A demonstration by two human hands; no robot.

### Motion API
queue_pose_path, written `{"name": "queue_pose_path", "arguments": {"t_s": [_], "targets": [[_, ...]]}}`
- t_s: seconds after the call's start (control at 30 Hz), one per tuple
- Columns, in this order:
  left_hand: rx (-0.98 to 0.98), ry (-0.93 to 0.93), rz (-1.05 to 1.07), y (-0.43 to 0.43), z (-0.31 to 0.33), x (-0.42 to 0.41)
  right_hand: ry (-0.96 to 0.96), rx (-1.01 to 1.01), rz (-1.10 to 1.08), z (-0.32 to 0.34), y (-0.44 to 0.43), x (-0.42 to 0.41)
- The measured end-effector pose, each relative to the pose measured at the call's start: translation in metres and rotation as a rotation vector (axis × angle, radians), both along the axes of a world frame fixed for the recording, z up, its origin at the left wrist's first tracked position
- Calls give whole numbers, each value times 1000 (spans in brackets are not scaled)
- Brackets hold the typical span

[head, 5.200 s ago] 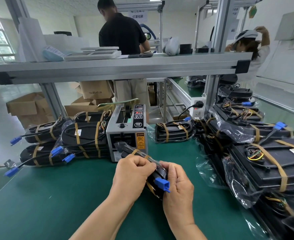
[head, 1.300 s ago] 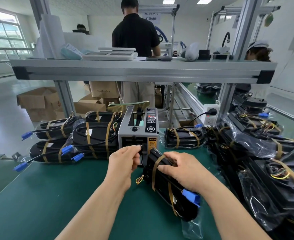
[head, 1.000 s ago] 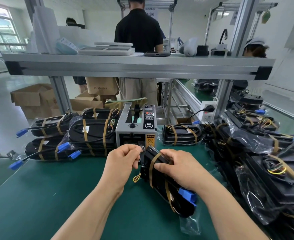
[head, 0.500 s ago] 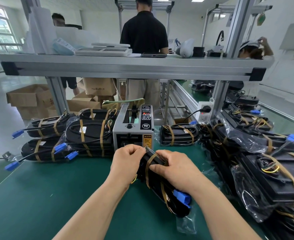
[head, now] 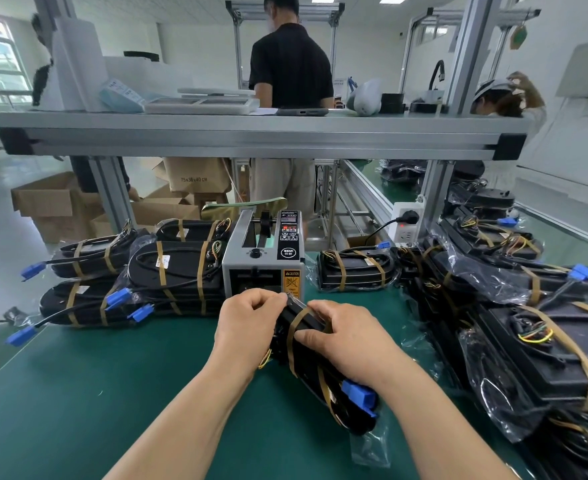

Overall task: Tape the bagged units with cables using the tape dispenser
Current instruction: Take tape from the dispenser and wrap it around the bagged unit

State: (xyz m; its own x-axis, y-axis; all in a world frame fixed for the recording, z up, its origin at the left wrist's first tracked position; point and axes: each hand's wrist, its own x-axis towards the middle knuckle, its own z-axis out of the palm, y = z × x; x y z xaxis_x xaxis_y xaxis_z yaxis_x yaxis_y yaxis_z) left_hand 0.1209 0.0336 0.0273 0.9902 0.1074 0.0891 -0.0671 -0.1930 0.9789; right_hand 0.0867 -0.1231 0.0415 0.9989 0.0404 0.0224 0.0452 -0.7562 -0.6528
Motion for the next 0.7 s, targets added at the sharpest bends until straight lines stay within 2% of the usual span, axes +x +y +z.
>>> {"name": "queue_pose_path", "arguments": {"t_s": [0.3, 0.5, 0.7], "targets": [[-46, -32, -64, -3, 2, -4, -22, 14, -5, -2, 0, 0], [-191, -20, -210, -3, -3, -9, -160, 251, -38, -7, -1, -1], [-181, -53, -246, -4, -2, -12, -182, 350, -32, -8, -4, 0]]}}
